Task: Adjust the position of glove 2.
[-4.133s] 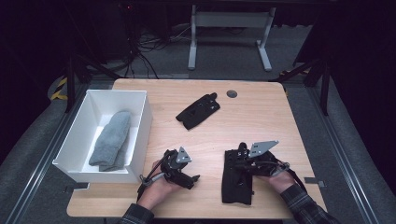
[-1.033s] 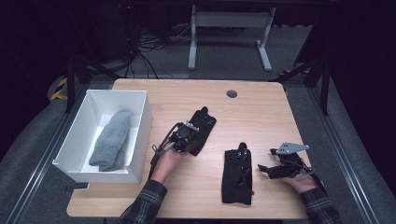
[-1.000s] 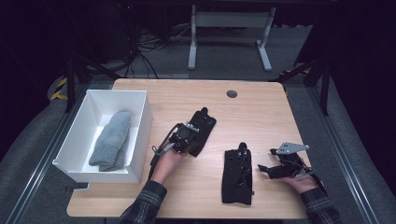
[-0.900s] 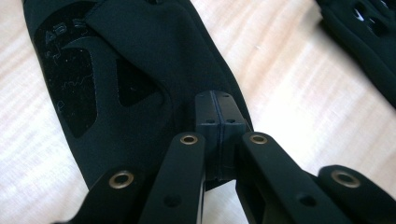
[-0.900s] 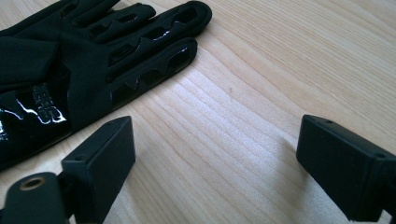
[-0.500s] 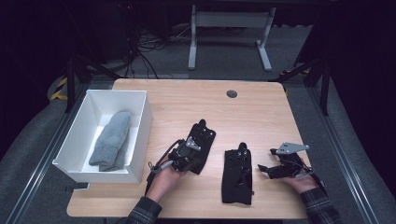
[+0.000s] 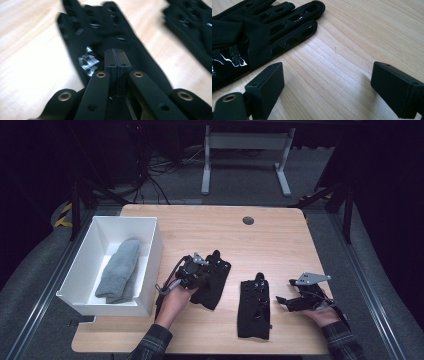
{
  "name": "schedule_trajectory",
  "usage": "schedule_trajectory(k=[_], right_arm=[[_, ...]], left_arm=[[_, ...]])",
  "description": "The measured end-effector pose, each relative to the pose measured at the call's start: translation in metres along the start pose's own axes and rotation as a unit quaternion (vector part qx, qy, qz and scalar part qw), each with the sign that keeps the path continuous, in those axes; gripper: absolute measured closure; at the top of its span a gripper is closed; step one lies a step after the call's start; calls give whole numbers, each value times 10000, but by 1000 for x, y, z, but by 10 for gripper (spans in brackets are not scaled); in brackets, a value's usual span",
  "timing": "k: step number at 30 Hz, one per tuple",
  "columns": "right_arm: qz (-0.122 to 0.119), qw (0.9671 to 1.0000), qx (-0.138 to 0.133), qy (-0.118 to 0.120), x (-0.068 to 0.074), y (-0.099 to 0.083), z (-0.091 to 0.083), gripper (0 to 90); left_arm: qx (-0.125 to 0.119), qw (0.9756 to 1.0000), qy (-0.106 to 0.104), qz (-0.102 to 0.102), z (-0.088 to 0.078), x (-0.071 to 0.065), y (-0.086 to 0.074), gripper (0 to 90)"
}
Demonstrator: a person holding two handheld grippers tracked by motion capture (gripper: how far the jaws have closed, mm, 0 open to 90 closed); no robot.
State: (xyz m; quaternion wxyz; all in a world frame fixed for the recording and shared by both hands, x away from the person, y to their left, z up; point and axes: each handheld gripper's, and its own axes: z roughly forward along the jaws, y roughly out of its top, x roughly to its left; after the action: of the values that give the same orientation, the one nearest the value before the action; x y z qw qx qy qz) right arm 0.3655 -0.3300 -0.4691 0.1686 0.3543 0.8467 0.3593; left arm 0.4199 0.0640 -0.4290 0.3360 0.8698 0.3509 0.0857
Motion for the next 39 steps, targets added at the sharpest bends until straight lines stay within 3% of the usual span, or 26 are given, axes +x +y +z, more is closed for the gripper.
schedule_trajectory(k=[5,9,27,29,33,36,39], right_arm=[[0,10000,0,1,0,0,0,120],[0,10000,0,1,0,0,0,120],[0,10000,1,0,0,0,0,120],[-1,10000,0,0,0,0,0,120],[0,10000,2,1,0,0,0,120],[-1,10000,1,0,0,0,0,120],[2,10000,-2,2,0,0,0,120]], left_arm=[[184,9998,26,-96,17,16,3,900],[409,9991,-33,-49,25,17,0,900],[470,9971,-527,297,-1,-24,-40,900],[397,9975,-516,262,-4,-24,-41,874],[165,9997,-152,-28,-13,-18,-41,719],[222,9996,-6,-178,-13,-13,-43,637],[307,9990,6,-318,-7,-8,-46,599]])
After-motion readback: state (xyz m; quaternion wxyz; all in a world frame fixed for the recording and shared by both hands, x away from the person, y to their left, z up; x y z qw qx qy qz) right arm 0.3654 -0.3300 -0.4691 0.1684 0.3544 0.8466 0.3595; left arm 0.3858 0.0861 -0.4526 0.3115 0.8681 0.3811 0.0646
